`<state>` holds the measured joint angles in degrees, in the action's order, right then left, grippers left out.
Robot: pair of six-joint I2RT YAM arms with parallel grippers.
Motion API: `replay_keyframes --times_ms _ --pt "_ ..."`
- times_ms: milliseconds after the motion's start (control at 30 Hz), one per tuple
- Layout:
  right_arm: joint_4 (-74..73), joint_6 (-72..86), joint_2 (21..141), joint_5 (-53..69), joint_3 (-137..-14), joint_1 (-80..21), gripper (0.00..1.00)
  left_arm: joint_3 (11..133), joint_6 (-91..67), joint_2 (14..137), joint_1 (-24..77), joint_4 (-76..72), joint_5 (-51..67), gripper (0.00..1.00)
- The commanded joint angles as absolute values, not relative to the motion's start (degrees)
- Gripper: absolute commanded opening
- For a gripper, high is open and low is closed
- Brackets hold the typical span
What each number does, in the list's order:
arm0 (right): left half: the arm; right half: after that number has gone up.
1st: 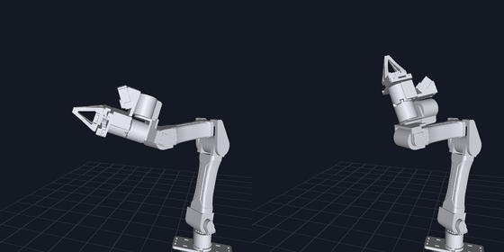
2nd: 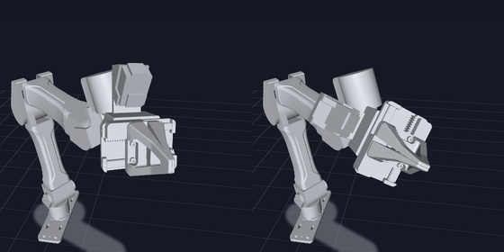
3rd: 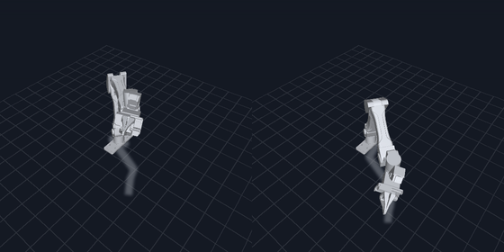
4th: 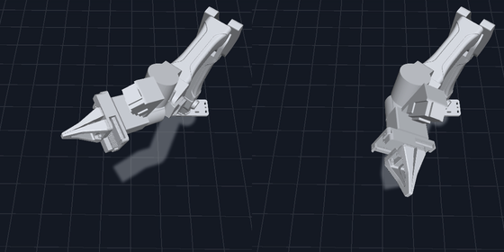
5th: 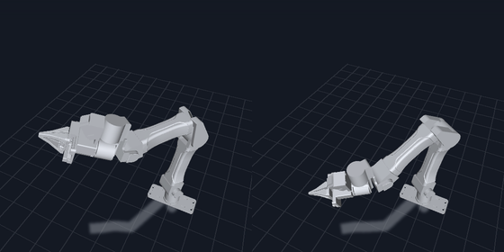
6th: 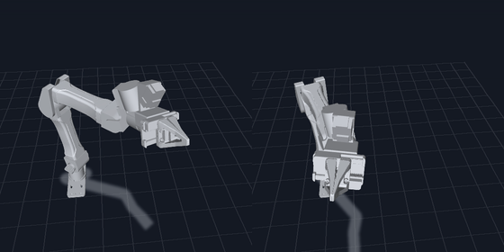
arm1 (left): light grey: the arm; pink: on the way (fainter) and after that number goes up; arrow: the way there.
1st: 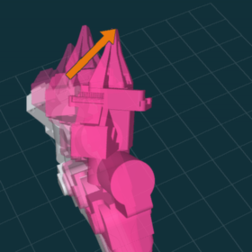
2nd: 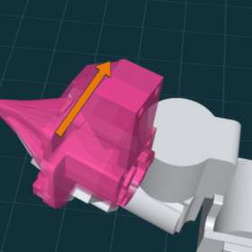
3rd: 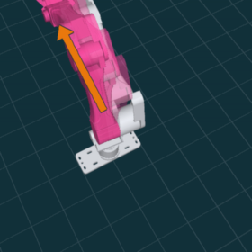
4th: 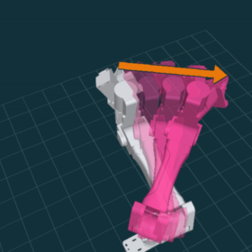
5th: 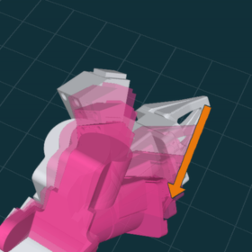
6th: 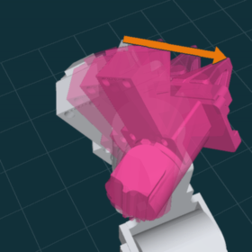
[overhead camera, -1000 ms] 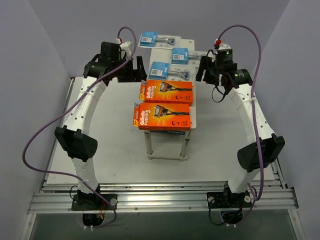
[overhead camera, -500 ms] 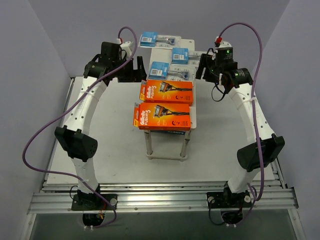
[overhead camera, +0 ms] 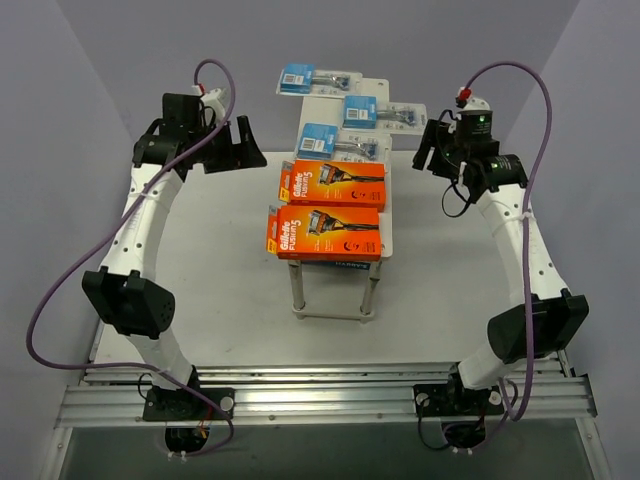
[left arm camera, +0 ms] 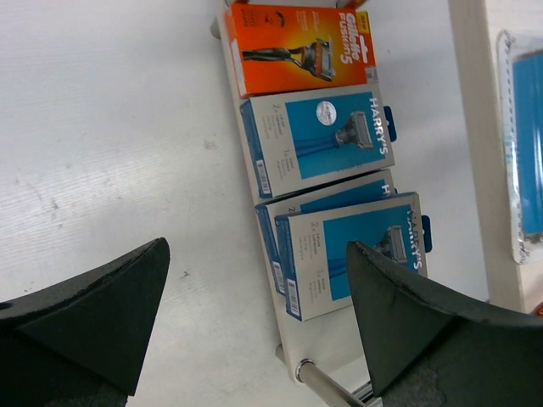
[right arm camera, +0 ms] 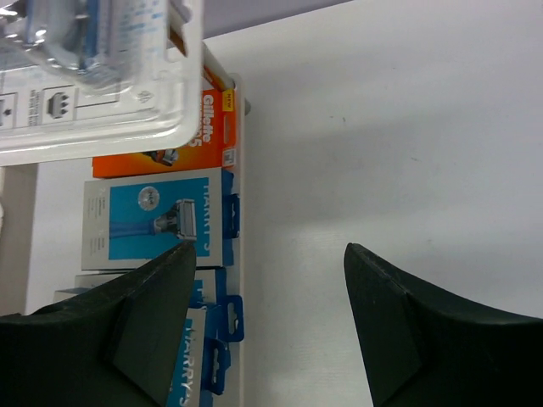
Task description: Place and organize the shaving razors onto the shelf
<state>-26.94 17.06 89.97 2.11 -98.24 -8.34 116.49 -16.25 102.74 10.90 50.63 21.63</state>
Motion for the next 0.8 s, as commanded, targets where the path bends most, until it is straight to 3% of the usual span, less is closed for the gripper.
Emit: replay_keyframes --times_ms 0,433,767 --pt "-23.9 17.5 86.8 3.6 -96.1 -5.1 0.66 116.2 -17.0 100.5 8.6 46.1 24.1 0.94" --pt "-18.2 15.4 88.2 0.5 -95.7 -0.5 0.67 125.1 -18.1 107.7 5.5 49.0 26.7 0.94" --pt "-2.1 6.8 86.4 -1.7 -87.7 -0.5 0.68 135.8 -18.5 114.9 4.4 51.9 28.7 0.94"
